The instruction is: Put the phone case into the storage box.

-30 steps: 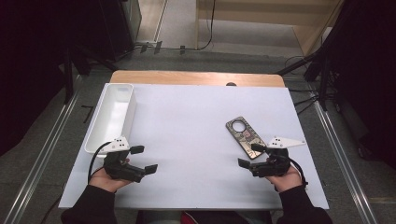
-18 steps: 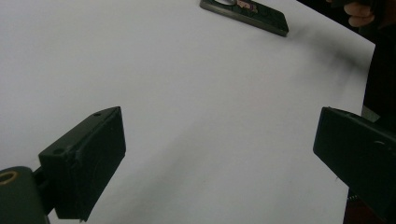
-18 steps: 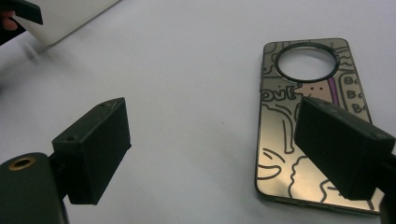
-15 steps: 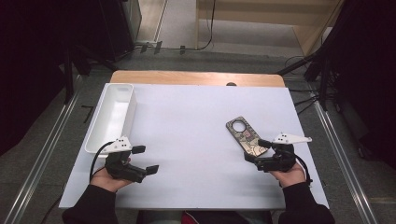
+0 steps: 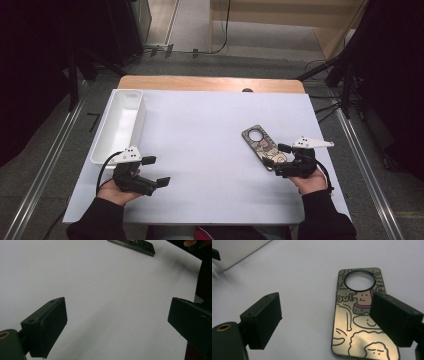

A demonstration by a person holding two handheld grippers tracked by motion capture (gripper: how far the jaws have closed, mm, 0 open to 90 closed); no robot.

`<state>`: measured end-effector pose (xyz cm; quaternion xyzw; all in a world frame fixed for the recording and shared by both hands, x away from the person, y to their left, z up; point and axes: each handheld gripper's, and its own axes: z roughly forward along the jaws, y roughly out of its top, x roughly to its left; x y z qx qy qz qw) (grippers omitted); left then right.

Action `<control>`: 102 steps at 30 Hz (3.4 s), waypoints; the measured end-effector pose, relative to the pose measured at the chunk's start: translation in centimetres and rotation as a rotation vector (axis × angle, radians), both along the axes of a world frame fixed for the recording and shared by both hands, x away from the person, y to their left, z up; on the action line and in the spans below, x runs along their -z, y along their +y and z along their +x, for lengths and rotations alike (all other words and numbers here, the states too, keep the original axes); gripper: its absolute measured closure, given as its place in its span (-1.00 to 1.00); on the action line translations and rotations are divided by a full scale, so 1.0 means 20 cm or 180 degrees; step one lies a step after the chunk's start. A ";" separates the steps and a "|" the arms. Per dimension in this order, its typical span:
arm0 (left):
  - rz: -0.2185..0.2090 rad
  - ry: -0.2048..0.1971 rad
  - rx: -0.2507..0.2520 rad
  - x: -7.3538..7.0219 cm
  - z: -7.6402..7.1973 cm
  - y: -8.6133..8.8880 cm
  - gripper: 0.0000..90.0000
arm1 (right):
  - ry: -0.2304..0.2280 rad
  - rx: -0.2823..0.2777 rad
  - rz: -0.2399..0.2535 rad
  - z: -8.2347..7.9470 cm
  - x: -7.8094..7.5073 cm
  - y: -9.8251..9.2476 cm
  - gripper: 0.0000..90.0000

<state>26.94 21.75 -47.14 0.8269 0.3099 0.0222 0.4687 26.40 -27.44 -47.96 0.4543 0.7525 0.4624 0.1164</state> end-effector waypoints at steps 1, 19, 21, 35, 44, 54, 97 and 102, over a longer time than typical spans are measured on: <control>0.0001 -0.0005 -0.0007 0.00 0.00 0.00 -0.96 | 0.0007 0.0008 -0.0015 0.01 0.00 0.00 -0.78; 0.0032 0.0002 0.0010 0.00 0.00 0.00 -0.96 | -0.0011 0.0101 -0.0089 0.12 -0.04 0.00 -0.78; 0.0039 -0.0005 0.0010 0.00 0.00 0.00 -0.96 | -0.0004 0.0108 -0.0090 0.13 -0.04 -0.01 -0.78; 0.0050 0.0004 -0.0013 0.00 0.00 0.00 -0.96 | -0.0062 0.0193 -0.0142 0.21 -0.06 -0.01 -0.79; 0.0056 0.0005 -0.0037 0.00 0.00 0.01 -0.96 | -0.0052 0.0198 -0.0183 0.24 -0.05 0.00 -0.79; 0.0070 -0.0005 -0.0043 0.00 0.00 0.01 -0.96 | -0.0004 0.0325 -0.0200 0.25 0.00 -0.02 -0.79; 0.0087 -0.0001 -0.0038 0.00 0.00 0.00 -0.96 | 0.0292 0.0328 -0.0410 0.28 0.17 0.01 -0.79; 0.0076 0.0011 -0.0047 0.00 0.00 0.00 -0.96 | 0.0305 0.0311 -0.0473 0.28 0.18 0.03 -0.79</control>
